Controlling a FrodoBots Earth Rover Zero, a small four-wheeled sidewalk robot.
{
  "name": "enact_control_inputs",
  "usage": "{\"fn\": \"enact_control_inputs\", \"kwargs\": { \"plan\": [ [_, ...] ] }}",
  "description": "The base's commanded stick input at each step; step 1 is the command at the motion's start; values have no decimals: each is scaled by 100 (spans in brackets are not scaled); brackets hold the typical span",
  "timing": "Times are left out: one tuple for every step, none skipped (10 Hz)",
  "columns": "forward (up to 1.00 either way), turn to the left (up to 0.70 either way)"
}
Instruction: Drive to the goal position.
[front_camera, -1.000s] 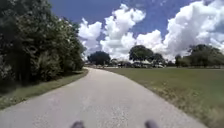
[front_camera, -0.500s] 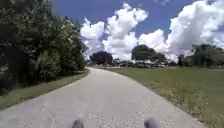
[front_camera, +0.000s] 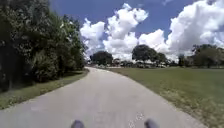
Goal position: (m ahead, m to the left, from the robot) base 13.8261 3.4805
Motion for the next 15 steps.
{"fn": "enact_control_inputs", "kwargs": {
  "plan": [
    [50,0],
    [50,0],
    [50,0],
    [50,0],
    [50,0],
    [50,12],
    [50,25],
    [50,25],
    [50,25],
    [50,25],
    [50,25],
    [50,25],
    [50,21],
    [50,0],
    [50,0]
  ]
}}
